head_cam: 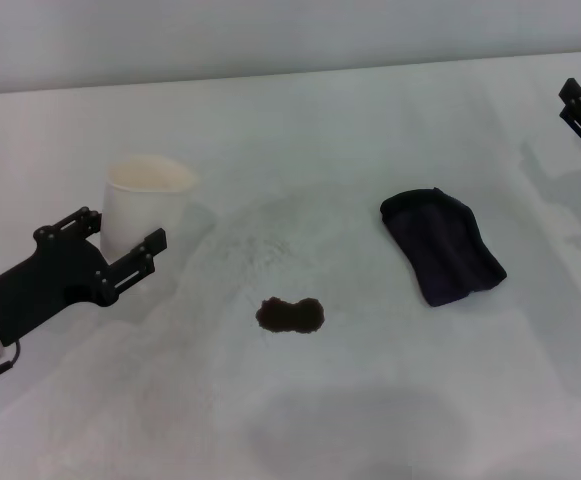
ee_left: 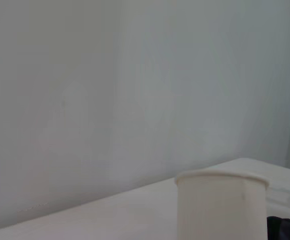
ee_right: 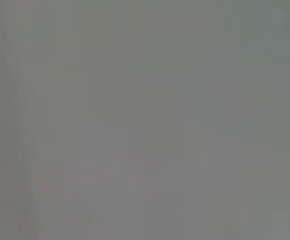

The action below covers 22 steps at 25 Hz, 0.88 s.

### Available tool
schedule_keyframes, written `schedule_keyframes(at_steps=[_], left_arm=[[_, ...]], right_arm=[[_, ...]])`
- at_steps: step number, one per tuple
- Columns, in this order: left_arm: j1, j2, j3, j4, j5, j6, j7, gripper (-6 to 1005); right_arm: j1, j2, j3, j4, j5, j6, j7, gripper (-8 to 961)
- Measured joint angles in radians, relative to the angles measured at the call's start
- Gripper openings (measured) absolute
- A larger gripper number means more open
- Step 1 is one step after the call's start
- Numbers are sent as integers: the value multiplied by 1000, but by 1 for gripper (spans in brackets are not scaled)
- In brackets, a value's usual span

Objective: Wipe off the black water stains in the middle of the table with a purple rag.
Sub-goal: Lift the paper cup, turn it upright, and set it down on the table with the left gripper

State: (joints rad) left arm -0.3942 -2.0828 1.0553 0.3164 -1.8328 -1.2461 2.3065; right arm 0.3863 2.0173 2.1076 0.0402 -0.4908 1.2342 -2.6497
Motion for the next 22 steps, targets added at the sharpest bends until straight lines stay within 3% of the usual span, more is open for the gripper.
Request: schedule_keyframes(at_steps=[22], left_arm=[[12, 0, 3, -65, -6, -4, 2, 642]], right_arm=[[-6, 2, -69, 9, -8, 32, -31, 868]])
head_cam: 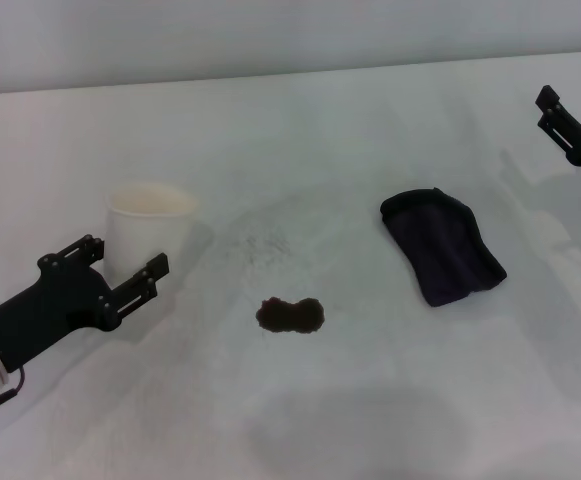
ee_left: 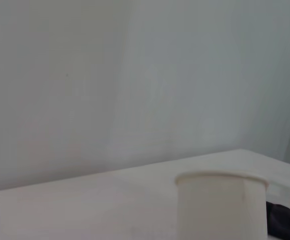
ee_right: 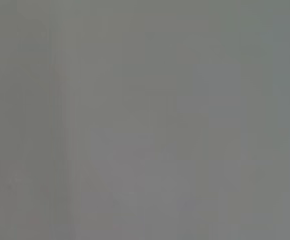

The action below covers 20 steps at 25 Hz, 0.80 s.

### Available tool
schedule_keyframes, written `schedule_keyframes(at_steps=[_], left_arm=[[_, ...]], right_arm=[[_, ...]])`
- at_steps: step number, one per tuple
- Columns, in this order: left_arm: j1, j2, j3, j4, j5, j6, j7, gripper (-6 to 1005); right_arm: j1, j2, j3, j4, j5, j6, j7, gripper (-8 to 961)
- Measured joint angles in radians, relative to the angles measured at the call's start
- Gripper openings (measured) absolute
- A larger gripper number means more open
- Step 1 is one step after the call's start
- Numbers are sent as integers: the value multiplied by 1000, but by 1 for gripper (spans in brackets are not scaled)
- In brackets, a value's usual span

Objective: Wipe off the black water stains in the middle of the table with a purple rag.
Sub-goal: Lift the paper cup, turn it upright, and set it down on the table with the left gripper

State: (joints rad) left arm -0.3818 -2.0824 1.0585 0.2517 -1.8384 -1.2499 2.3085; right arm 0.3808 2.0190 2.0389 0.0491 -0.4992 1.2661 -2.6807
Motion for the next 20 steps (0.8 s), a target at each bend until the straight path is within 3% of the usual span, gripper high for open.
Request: schedule_keyframes(at_steps=[20], left_arm=[[48, 0, 3, -27, 12, 30, 116, 644]], right_arm=[[10, 3, -13, 0, -6, 7, 10, 861]])
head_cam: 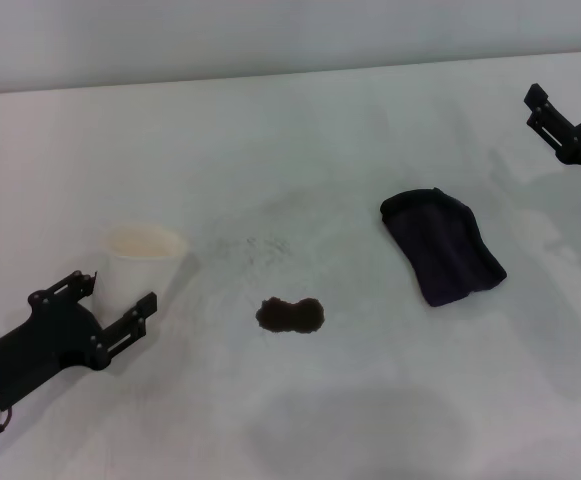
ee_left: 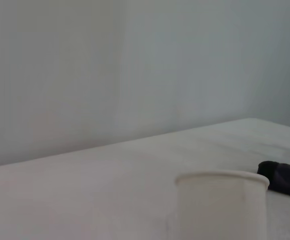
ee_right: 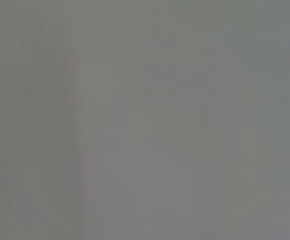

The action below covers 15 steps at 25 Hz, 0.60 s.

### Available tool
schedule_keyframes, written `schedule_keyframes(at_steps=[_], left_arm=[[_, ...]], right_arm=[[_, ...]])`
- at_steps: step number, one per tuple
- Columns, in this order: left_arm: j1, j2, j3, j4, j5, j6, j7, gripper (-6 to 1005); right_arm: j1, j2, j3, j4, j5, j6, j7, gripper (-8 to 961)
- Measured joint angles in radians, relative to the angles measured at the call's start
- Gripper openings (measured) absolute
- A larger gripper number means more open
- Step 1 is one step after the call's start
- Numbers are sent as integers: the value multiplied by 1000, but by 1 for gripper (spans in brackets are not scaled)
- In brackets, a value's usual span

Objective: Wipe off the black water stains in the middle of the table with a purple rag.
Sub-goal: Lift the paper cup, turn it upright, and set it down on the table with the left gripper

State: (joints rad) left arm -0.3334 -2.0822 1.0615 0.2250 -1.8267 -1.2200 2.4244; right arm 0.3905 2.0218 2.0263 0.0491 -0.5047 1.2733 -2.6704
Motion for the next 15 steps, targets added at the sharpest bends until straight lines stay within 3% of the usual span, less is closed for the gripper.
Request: schedule_keyframes(at_steps=[15], left_arm=[[17, 3, 8, -12, 0, 41, 39, 650]], right_arm=[[3, 0, -11, 11, 0, 15, 21, 852]])
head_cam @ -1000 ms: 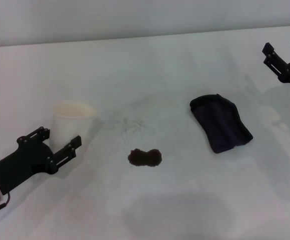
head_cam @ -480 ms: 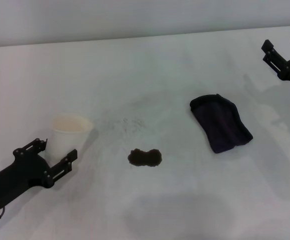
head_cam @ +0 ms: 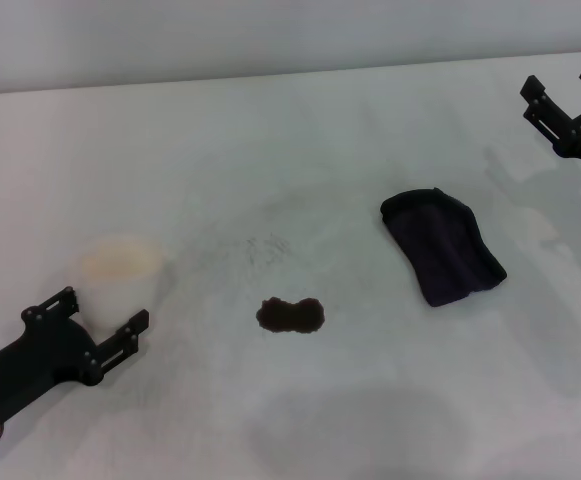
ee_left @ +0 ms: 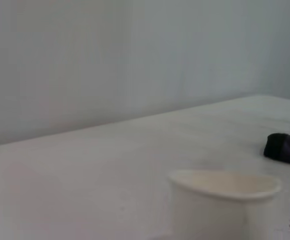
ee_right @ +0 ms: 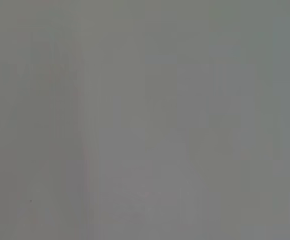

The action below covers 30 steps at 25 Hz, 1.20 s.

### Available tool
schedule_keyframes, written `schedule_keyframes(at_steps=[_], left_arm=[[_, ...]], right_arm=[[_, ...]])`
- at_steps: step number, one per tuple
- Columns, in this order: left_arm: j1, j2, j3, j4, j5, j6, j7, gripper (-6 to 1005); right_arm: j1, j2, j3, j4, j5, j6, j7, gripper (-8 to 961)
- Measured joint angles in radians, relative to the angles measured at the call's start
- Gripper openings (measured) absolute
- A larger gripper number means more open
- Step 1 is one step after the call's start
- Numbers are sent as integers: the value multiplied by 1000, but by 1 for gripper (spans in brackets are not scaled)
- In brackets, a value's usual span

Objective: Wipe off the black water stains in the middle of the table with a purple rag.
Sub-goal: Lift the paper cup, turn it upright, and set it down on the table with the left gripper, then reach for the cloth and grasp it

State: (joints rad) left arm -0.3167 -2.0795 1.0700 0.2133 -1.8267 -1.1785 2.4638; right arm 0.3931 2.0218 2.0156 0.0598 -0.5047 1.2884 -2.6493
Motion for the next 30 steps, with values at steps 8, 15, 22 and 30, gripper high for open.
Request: schedule_keyframes(at_steps=[8, 15, 22, 30], left_arm=[[1, -1, 2, -9, 9, 10, 2, 666], [3, -2, 3, -4, 11, -13, 63, 727], [-18, 0, 12, -10, 16, -7, 68, 811], [18, -2, 12, -9, 13, -4, 70, 880]], right_arm=[[1, 0, -2, 0, 0, -5, 0, 848], [1, 0, -2, 0, 0, -7, 0, 844], [0, 0, -2, 0, 0, -8, 0, 840], [0, 0, -2, 0, 0, -10, 0, 836]])
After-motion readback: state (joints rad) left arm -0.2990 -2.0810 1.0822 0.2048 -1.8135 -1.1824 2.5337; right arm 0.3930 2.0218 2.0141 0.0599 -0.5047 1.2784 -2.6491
